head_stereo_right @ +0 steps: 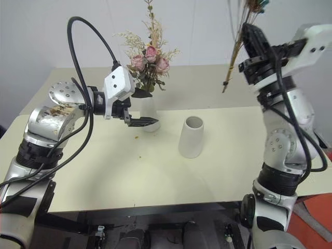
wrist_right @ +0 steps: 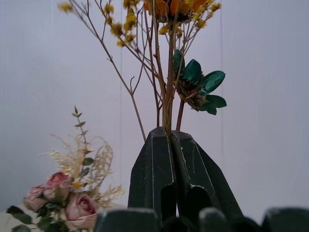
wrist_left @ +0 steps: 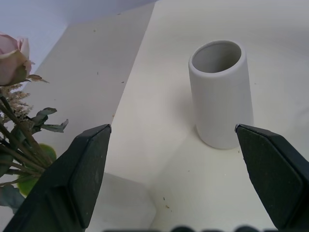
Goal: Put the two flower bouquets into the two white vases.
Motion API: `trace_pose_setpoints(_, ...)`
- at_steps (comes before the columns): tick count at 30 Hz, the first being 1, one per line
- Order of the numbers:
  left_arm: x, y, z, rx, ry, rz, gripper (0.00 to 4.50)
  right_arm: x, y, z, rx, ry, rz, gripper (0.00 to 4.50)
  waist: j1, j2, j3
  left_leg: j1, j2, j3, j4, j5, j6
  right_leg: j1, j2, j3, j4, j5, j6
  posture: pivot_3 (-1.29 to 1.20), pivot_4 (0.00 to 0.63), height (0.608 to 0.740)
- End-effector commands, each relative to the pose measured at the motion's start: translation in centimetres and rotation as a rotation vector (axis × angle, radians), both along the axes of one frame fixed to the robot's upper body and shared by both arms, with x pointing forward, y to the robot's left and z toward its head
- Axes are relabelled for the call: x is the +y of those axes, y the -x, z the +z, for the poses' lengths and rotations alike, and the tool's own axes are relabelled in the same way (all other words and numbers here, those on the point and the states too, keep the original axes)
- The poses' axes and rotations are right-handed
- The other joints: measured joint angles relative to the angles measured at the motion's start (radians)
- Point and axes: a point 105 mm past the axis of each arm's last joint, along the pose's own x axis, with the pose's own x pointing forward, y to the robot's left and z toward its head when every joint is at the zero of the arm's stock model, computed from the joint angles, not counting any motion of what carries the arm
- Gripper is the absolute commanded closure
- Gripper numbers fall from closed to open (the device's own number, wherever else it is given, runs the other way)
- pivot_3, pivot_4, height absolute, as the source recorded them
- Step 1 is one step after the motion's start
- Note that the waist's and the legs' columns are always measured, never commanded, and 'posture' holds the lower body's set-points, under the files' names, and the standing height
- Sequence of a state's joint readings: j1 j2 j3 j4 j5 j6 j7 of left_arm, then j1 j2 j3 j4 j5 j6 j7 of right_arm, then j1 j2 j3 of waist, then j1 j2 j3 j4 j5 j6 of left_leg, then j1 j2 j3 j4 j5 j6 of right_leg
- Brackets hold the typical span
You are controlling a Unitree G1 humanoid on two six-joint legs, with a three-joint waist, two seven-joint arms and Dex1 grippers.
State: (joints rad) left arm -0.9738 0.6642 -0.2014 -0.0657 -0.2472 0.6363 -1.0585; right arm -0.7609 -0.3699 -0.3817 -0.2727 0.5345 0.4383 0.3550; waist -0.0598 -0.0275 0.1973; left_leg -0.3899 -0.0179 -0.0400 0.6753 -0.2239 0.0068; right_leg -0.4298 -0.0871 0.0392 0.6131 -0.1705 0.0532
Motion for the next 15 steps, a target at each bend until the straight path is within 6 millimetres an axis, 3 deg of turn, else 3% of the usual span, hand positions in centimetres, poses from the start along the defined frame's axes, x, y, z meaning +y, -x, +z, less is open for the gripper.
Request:
trace_pose_setpoints(1, 0.3, 0.4, 1.4, -0.039, 0.033, 0.008, 0.00, 1.8, 0.5, -0.5, -0.038, 0.002, 0.031, 4.48, 0.000, 0.000, 0.000, 0.000, 0.000, 0.000, 0.000, 0.000, 0.000, 0.000, 0.000, 0.000, 0.000, 0.000, 0.000, 0.00, 0.150, 0.740)
trace_pose_setpoints(15, 0.4, 1.7, 1.2, 0.049, 0.053, -0.020, 0.00, 3.1, 0.4, -5.5, 0.052, -0.020, 0.078, 4.48, 0.013, 0.000, 0.000, -0.002, 0.000, 0.001, -0.001, 0.000, 0.000, -0.003, 0.000, 0.001, 0.000, 0.000, 0.000, 0.00, 0.150, 0.740)
